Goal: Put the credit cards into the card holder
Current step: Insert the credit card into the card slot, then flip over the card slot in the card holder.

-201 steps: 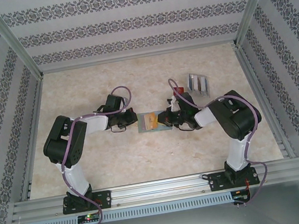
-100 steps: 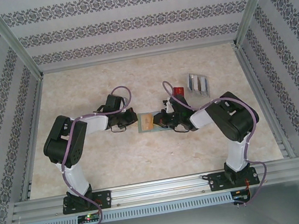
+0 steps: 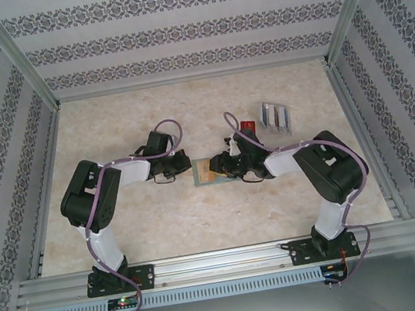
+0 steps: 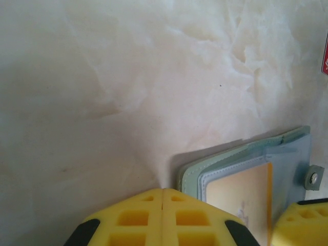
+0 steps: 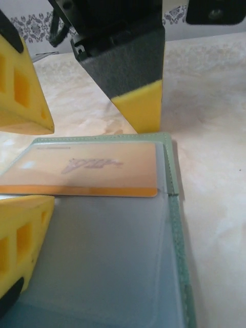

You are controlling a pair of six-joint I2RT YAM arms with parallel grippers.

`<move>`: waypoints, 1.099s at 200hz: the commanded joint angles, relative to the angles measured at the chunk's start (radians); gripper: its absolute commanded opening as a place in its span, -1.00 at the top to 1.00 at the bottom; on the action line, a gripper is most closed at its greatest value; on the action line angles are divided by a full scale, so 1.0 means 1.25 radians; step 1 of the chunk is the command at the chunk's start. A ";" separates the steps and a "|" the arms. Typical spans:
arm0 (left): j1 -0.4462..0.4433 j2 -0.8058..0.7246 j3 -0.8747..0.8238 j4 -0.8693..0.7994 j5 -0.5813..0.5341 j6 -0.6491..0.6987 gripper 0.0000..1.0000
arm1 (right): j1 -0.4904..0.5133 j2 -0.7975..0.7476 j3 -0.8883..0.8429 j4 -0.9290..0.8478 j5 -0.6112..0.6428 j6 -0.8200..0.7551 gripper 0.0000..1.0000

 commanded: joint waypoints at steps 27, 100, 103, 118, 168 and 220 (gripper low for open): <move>-0.023 0.072 -0.003 -0.022 0.003 -0.008 1.00 | -0.003 -0.120 -0.010 -0.202 0.097 -0.097 0.05; -0.023 0.062 -0.007 -0.022 0.006 -0.008 1.00 | -0.013 -0.127 -0.024 -0.239 0.132 -0.106 -0.06; -0.023 0.062 -0.007 -0.021 0.006 -0.008 1.00 | -0.012 -0.122 -0.023 -0.235 0.128 -0.105 -0.06; -0.022 0.062 -0.007 -0.023 0.005 -0.008 1.00 | -0.004 -0.103 -0.018 -0.211 0.116 -0.096 -0.06; -0.023 0.061 -0.006 -0.025 0.004 -0.007 1.00 | 0.007 -0.061 0.013 -0.170 0.100 -0.089 0.00; -0.022 0.063 -0.006 -0.024 0.003 -0.006 1.00 | 0.008 -0.056 0.024 -0.136 0.075 -0.084 0.42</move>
